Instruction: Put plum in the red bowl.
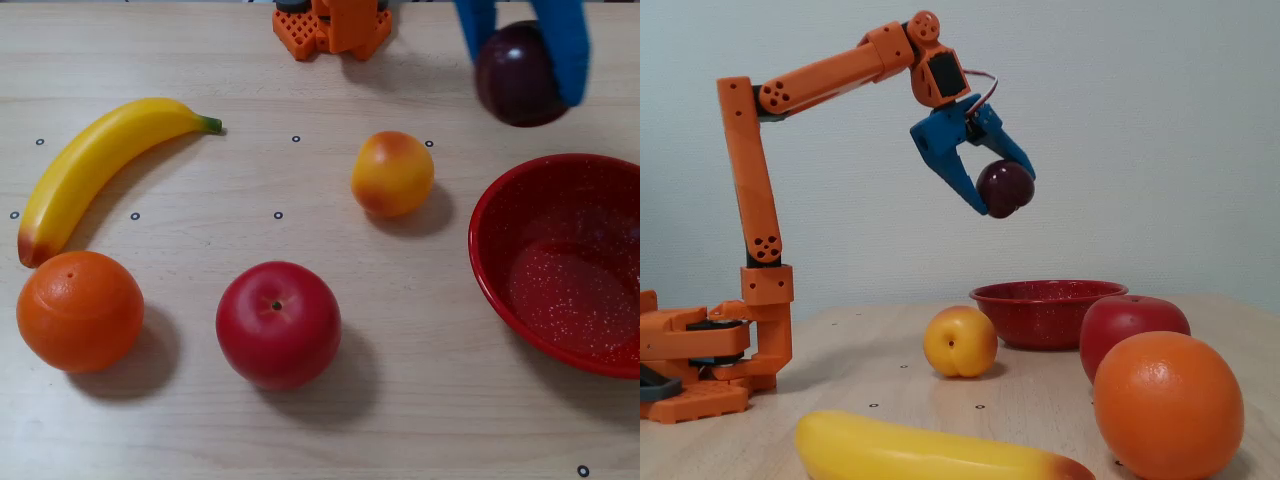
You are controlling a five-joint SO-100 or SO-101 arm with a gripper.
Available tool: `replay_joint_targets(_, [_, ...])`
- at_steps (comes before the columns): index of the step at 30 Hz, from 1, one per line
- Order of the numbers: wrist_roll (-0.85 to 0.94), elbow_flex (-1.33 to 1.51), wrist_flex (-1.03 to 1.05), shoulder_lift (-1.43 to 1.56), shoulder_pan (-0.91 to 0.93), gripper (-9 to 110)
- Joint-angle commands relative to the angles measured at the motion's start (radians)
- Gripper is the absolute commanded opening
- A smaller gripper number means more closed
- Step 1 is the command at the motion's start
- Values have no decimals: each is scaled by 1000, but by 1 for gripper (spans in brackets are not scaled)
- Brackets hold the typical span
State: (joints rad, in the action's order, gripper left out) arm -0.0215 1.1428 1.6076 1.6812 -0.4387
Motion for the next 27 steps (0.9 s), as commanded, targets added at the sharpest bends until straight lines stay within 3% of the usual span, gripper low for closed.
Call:
replay_joint_targets(1, [-32, -97, -61, 18, -52, 0])
replay_joint_targets(14, [-61, -101, -192, -161, -175, 0])
replay_joint_targets(27, [132, -295, -232, -457, -143, 0])
